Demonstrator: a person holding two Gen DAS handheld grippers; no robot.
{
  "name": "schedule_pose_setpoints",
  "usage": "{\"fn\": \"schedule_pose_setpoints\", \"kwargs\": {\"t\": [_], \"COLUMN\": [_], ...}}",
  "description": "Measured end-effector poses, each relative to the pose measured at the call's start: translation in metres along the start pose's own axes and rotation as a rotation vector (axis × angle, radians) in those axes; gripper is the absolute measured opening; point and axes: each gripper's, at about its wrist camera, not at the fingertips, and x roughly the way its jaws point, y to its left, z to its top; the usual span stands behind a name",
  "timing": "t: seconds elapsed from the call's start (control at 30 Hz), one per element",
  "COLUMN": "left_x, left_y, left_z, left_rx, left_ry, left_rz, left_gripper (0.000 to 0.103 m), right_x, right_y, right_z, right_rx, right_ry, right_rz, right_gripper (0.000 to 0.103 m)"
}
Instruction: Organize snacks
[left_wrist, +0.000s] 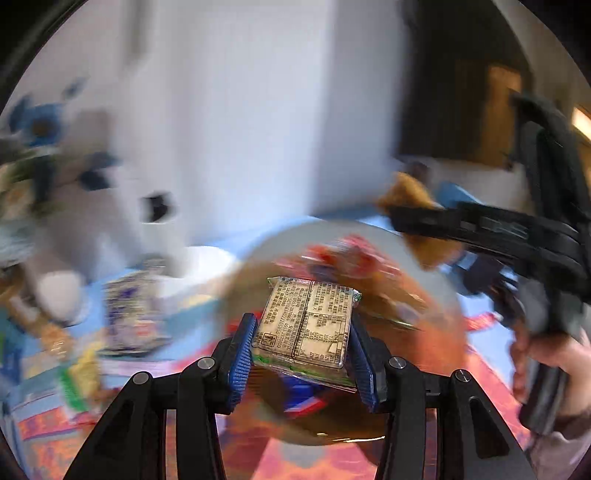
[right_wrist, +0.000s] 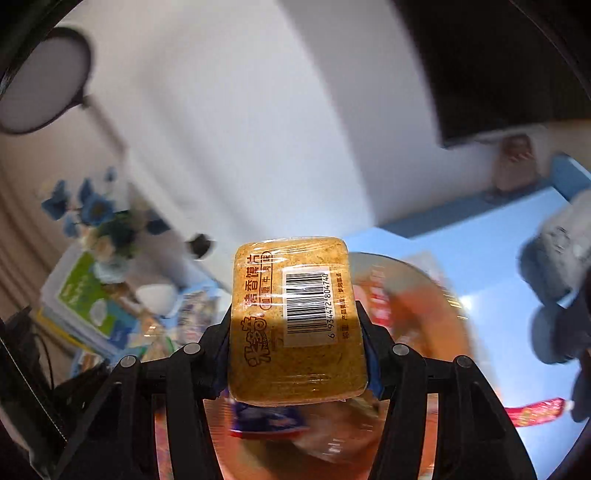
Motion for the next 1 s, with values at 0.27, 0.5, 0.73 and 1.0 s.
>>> {"fn": "schedule_pose_setpoints", "kwargs": {"t": [0.27, 0.5, 0.73, 1.0], "left_x": [0.025, 0.01, -0.022, -0.066], "left_y": [-0.026, 0.014, 0.092, 0.222], "left_z": [-0.001, -0.004, -0.011, -0.038], "left_rx": [0.063, 0.013, -0.062, -0.205], "left_ry": [0.047, 0.025, -0.005, 0.024], "left_rz": [-0.021, 0.087, 0.176, 0.299], "left_gripper": [0.103, 0.103, 0.103, 0.103], "right_x": [0.001, -0.009, -0.011, 0.014], "right_y": [-0.028, 0.012, 0.095, 0.18], "right_z": [-0.005, 0.003, -0.001, -0.028], "right_rx": [0.115, 0.074, -0.043, -0.151], "right_ry": [0.007, -0.063, -0.12, -0.097], "right_rz": [-0.039, -0.029, 0.059, 0.157], "right_gripper": [0.088, 0.09, 0.092, 0.093]}}
